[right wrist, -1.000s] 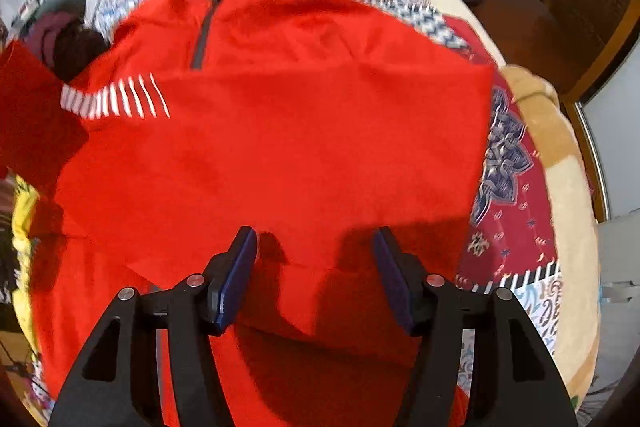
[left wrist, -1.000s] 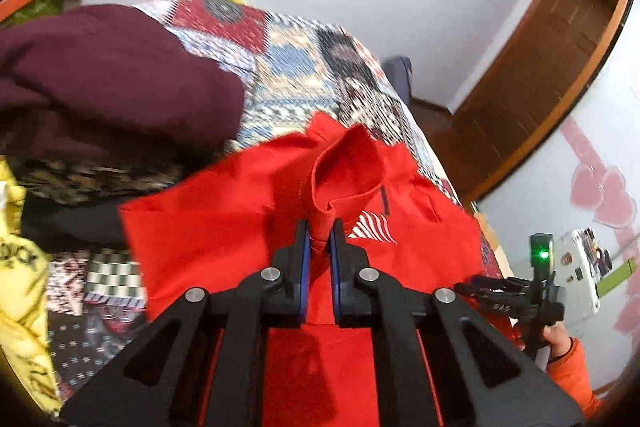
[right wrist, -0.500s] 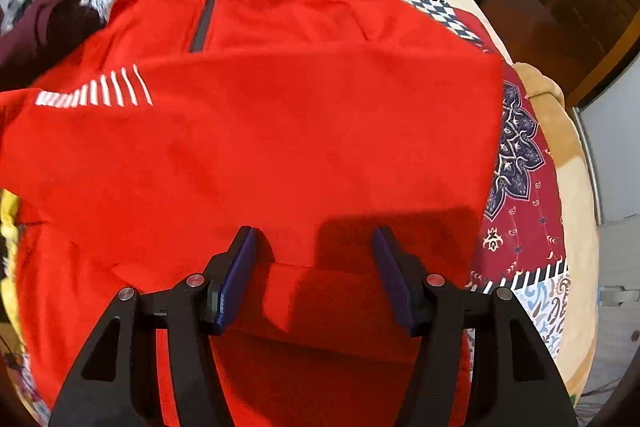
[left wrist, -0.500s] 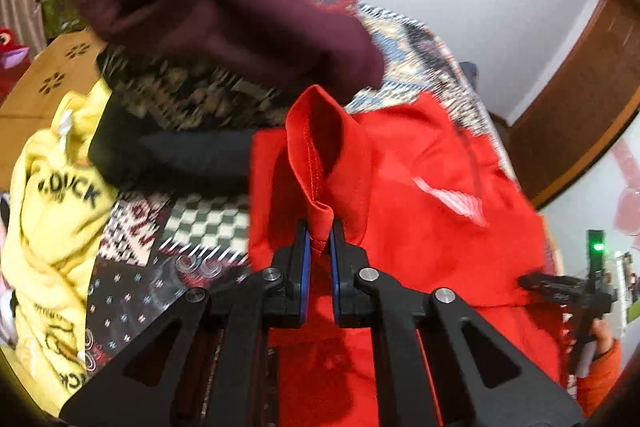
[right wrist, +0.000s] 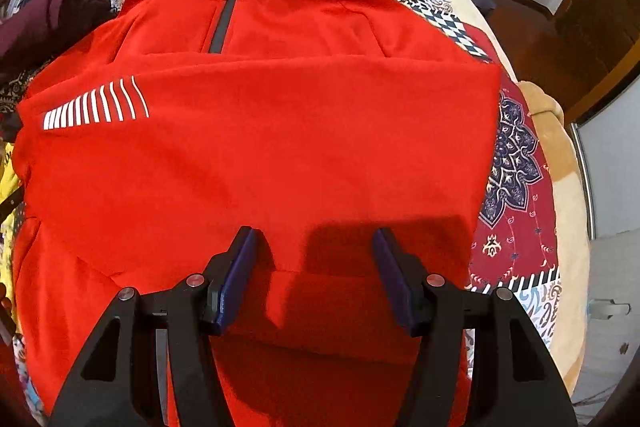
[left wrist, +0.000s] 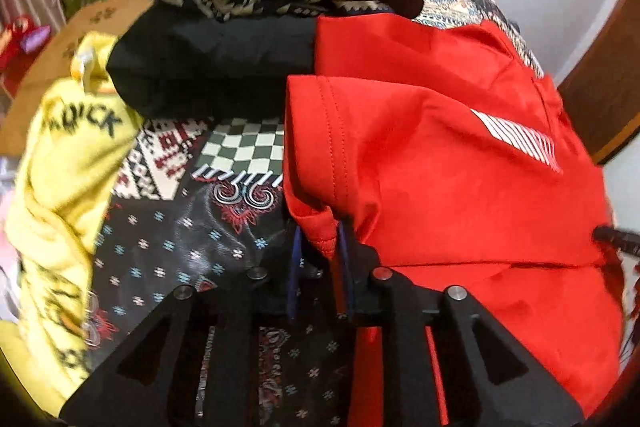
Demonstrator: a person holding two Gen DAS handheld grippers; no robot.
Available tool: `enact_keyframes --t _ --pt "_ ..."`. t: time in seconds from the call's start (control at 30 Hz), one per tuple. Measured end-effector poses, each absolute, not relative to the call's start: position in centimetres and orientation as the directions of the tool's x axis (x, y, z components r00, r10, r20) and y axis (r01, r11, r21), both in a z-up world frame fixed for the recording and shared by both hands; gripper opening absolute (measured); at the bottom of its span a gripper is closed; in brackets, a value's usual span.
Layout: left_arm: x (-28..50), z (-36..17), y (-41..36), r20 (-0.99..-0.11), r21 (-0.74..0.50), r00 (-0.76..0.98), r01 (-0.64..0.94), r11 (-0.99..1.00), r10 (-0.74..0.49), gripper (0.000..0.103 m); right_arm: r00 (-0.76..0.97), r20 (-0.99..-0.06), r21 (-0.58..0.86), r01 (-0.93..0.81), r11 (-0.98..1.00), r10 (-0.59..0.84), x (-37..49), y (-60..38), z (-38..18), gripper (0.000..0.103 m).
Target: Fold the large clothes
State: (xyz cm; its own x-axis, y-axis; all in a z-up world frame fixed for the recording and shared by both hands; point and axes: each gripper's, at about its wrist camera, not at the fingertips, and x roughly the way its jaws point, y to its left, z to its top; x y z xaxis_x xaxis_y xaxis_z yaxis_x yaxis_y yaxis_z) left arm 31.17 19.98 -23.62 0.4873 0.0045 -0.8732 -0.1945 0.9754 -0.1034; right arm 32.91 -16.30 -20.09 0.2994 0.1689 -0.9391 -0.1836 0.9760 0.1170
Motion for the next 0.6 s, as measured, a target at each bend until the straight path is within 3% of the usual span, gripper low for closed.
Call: enact_keyframes --t 0.13,0.3,0.6 --pt "30.7 -21.8 19.4 -0.868 -0.045 0.494 -0.168 0.985 0.045 0.025 0.323 -0.928 0.132 -0.181 0.975 0.185 33.1 -16.4 -19.0 0.057" --pt "30.2 -18.0 18.4 -0.831 -0.010 0.552 -0.140 0.990 0.070 0.039 0.362 -0.910 0.143 -0.187 0.972 0.204 33.3 -16.7 -17.5 0.057" --pt "34.6 -11.5 13.2 -0.750 -0.038 0.660 -0.001 0.999 -0.028 0.064 0.441 -0.860 0.182 -0.205 0.962 0.256 34.8 -17.2 -14.6 0.057"
